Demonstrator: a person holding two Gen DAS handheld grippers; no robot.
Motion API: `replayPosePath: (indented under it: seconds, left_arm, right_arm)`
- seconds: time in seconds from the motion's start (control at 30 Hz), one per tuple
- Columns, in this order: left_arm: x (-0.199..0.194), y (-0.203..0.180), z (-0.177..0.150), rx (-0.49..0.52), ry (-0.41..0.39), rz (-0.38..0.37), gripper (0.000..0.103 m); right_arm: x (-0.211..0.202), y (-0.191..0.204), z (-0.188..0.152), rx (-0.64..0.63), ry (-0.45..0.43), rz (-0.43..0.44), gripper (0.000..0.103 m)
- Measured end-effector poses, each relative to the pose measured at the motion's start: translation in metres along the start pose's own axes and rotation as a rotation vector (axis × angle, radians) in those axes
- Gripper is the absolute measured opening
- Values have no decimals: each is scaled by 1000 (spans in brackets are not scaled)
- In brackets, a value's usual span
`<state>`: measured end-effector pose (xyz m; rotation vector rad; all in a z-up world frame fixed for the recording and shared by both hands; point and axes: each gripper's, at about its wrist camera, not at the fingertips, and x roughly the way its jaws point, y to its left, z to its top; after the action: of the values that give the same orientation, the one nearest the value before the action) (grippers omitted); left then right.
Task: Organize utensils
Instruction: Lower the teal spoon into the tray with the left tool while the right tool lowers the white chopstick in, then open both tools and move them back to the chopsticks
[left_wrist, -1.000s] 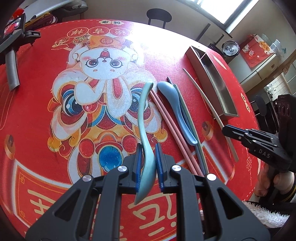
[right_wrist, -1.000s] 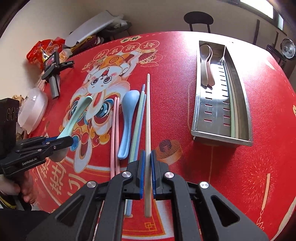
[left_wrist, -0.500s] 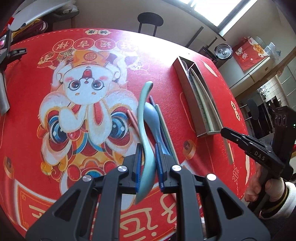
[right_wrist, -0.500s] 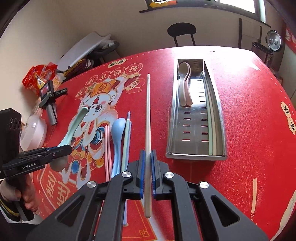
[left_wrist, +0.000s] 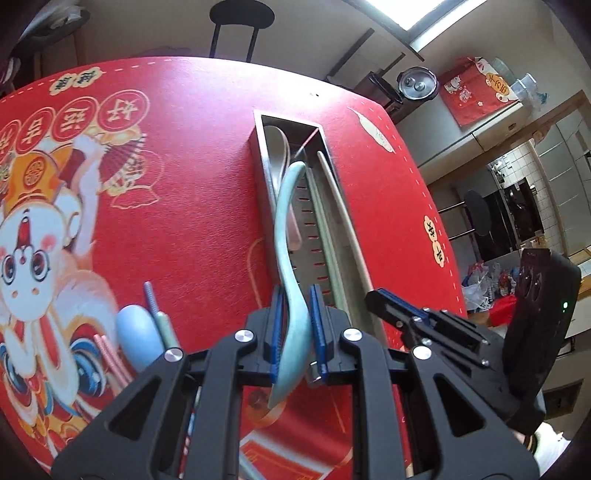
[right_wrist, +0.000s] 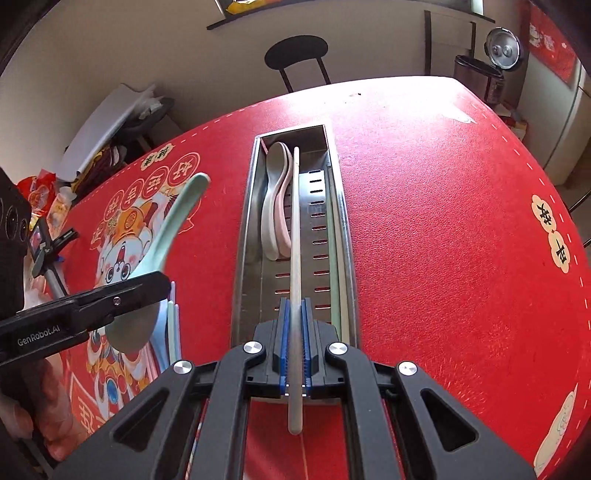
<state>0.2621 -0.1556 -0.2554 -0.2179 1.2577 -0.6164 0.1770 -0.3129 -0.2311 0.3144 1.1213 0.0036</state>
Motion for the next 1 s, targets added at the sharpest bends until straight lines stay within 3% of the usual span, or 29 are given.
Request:
replayPosePath:
  seconds: [0.23, 0.6, 0.8, 1.0]
  left_arm:
    - [47, -11, 12, -63, 93, -37, 18]
    - [69, -12, 25, -115, 120, -35, 18]
    - [53, -18, 32, -69, 76, -21, 26]
    - [9, -10, 28, -31, -17, 24, 38]
  right_arm:
    - [14, -8, 3, 13, 41, 0, 6]
    - [22, -16, 6, 47, 59, 2, 7]
    - [7, -14, 4, 45, 23, -4, 7]
    - [-12, -15, -5, 64, -8, 0, 7]
